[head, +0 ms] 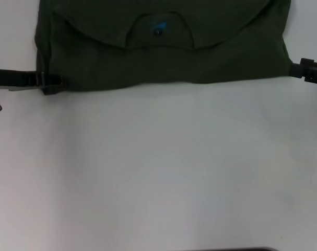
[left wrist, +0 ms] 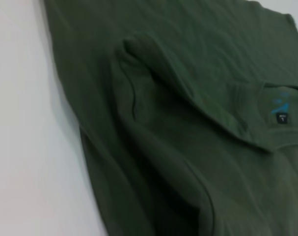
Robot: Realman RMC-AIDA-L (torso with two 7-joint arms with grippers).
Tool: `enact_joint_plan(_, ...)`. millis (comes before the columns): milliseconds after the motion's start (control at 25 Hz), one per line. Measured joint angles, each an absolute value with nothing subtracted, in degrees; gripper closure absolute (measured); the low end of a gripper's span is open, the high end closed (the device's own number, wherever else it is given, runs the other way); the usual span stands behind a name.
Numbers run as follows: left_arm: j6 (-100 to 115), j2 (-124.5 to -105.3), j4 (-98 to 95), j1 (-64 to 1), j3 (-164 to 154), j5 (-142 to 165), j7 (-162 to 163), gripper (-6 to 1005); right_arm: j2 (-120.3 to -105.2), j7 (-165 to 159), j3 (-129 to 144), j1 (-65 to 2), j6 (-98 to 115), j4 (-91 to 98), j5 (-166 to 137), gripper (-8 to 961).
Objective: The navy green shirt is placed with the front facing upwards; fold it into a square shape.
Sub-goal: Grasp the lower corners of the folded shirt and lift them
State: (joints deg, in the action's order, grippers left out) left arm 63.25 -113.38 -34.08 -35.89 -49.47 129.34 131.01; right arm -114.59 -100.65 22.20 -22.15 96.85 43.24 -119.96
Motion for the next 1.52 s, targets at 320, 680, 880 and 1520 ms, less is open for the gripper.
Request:
enact_joint_plan(320,63.0,-112.97,-34.4,-36.7,-49.3,133.0,136.3,629,-114.49,-100.6,22.1,-22.4,96.9,43.2,-120.0,175)
enact_joint_plan(680,65.0,-112.8,-34.7,-36.8,-49.1,133.5,136.4,938,-114.27,-101.9,22.1,-22.9,96.4,43.2,-120.1,175)
enact_joint_plan(880,69.3,-112.06,-36.3,-36.7,-48.8,133.2,136.3,953,-113.56,-105.6,22.4,-22.9,95.6,43.8,-120.4,175)
enact_joint_plan(1520,81.9,-108.95,-38.0,-37.7,-47.8,134.1,142.1,954,-105.76,-139.3,26.5,-34.5,88.3,47.3,-142.5,174)
